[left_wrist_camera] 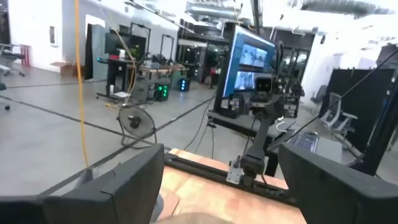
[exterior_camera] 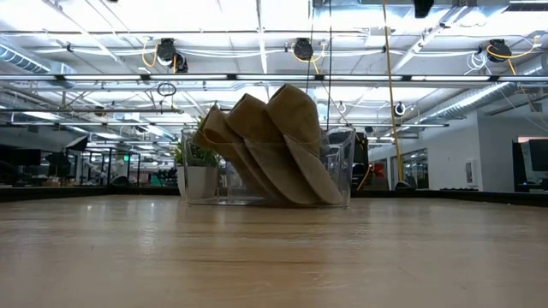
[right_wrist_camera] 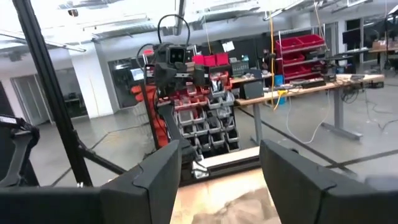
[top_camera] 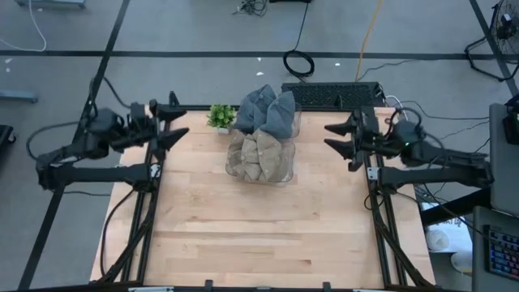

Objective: Pick & Place hat
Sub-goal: Return to Home Position

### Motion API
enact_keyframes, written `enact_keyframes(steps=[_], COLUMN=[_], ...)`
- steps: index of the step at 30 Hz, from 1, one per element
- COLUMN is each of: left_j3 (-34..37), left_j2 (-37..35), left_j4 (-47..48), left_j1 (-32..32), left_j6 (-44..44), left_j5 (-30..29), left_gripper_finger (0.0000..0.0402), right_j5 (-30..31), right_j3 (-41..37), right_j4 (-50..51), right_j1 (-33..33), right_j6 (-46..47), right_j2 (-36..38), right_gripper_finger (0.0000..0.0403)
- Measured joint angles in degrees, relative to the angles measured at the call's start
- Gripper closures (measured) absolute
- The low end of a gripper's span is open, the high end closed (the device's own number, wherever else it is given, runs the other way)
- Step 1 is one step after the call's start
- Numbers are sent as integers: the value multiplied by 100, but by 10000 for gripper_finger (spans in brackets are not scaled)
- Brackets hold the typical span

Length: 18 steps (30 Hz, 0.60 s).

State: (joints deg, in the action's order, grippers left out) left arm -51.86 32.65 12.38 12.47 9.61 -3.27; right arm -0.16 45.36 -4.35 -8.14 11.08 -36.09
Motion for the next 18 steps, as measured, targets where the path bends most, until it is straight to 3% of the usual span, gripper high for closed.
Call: enact_keyframes(steps=[18], left_j3=[3041], left_j2=[-2601], left_j4=[-70], left_j1=[-256], left_j6=[128], left_j5=[-590], left_gripper_finger=[78], right_j5=[-15], right_j3=[-3659], right_j4=[-3031], right_j1=[0], right_j6=[642], right_j2=[1174], right_gripper_finger=[195])
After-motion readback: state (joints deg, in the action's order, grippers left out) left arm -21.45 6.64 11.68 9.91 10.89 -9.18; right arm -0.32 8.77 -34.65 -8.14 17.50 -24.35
